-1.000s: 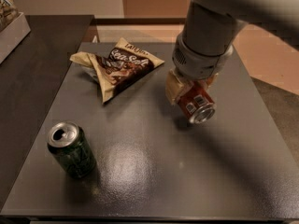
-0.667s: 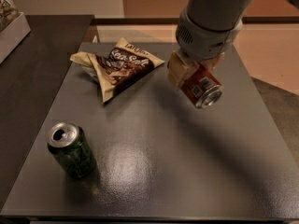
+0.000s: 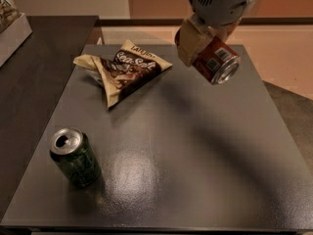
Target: Pick coke can
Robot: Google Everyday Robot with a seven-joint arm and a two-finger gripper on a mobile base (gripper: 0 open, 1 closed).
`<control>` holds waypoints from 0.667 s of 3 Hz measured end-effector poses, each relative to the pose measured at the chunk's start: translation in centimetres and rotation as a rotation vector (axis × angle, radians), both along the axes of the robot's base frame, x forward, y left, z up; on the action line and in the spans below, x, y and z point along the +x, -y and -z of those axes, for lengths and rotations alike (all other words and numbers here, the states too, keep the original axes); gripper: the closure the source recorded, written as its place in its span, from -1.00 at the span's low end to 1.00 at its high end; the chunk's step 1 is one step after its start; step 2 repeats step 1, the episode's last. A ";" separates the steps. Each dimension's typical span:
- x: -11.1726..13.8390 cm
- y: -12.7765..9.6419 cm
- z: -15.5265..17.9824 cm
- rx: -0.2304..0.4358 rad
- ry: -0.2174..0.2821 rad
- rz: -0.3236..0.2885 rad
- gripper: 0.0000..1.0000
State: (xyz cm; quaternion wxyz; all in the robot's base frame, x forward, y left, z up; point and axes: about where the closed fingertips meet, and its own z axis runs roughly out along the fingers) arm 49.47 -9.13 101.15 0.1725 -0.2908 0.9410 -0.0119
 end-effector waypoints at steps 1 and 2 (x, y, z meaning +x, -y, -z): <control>0.0 0.0 0.0 0.001 0.002 0.000 1.00; 0.0 0.0 0.0 0.001 0.002 0.000 1.00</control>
Offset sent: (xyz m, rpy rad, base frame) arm 0.0000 0.0000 0.0000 0.0000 0.0000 0.0000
